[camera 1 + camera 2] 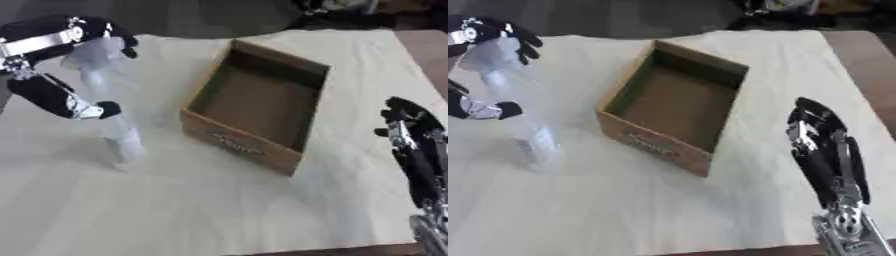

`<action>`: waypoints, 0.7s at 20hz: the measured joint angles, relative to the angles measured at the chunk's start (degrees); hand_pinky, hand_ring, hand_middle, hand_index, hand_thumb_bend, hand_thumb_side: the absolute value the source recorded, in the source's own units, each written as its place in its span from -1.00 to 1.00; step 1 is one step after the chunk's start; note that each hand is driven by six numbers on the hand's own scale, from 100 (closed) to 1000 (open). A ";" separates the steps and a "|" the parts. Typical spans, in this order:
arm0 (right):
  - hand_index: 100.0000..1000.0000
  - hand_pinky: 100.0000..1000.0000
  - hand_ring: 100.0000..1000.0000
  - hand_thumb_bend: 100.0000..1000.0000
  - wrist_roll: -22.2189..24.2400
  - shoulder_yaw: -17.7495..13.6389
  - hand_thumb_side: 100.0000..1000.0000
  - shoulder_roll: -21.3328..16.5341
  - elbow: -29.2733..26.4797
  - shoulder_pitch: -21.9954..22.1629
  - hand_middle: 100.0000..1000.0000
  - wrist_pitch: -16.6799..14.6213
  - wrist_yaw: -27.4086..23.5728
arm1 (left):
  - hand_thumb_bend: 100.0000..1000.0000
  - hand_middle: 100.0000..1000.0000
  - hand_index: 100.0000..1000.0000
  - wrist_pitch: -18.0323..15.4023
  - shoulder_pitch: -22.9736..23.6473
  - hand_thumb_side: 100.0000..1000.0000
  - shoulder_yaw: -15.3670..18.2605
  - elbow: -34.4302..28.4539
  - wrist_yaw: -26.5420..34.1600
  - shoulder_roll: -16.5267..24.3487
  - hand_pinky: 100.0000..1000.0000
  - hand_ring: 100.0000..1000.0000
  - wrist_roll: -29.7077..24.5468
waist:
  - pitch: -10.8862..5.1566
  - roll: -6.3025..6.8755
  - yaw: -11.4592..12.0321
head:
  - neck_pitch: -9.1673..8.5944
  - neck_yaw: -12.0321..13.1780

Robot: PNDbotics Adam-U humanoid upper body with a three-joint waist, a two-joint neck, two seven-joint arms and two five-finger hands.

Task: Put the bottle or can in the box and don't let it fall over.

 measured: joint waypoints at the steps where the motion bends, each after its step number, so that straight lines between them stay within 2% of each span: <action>1: 0.55 0.30 0.61 -1.00 0.03 0.00 0.14 0.02 0.00 0.00 0.54 0.03 0.00 | -0.27 0.63 0.55 -0.07 -0.07 -1.00 0.00 0.10 -0.26 -0.01 0.62 0.30 0.46 | 0.00 0.00 -0.03 | 0.00 0.00; 2: 0.55 0.30 0.61 -1.00 0.08 0.00 0.14 0.04 0.00 0.00 0.54 0.08 0.00 | -0.27 0.60 0.54 -0.15 -0.13 -1.00 -0.01 0.10 -0.51 -0.02 0.50 0.22 0.91 | 0.00 0.00 -0.04 | 0.00 0.00; 3: 0.54 0.30 0.61 -1.00 0.12 0.01 0.14 0.05 0.00 0.00 0.54 0.12 0.00 | -0.32 0.57 0.53 -0.20 -0.16 -1.00 -0.01 0.10 -0.61 -0.04 0.45 0.17 1.39 | 0.00 0.00 -0.05 | 0.00 0.01; 5: 0.54 0.30 0.61 -1.00 0.22 0.01 0.14 0.08 0.00 -0.01 0.53 0.22 0.00 | -0.28 0.53 0.52 -0.18 -0.22 -1.00 -0.01 0.10 -0.64 -0.07 0.35 0.09 2.32 | 0.00 0.00 -0.05 | -0.01 0.01; 8: 0.54 0.30 0.61 -1.00 0.24 0.01 0.14 0.15 0.00 -0.01 0.53 0.25 0.00 | -0.30 0.41 0.47 0.01 -0.25 -1.00 -0.11 0.11 -0.64 -0.11 0.08 -0.16 3.29 | 0.01 0.00 -0.10 | -0.01 0.02; 10: 0.53 0.30 0.61 -1.00 0.23 0.01 0.14 0.25 0.00 -0.01 0.53 0.26 0.00 | -0.28 0.33 0.43 -0.01 -0.28 -1.00 -0.35 0.12 -0.64 -0.13 0.00 -0.24 3.50 | 0.01 0.00 -0.13 | -0.02 0.03; 14: 0.53 0.30 0.61 -1.00 0.17 0.01 0.14 0.47 0.00 -0.01 0.53 0.31 -0.01 | -0.19 0.19 0.35 -0.38 -0.53 -1.00 -0.73 0.50 -0.67 -0.16 -0.04 -0.33 3.56 | 0.01 -0.11 -0.20 | -0.02 0.07</action>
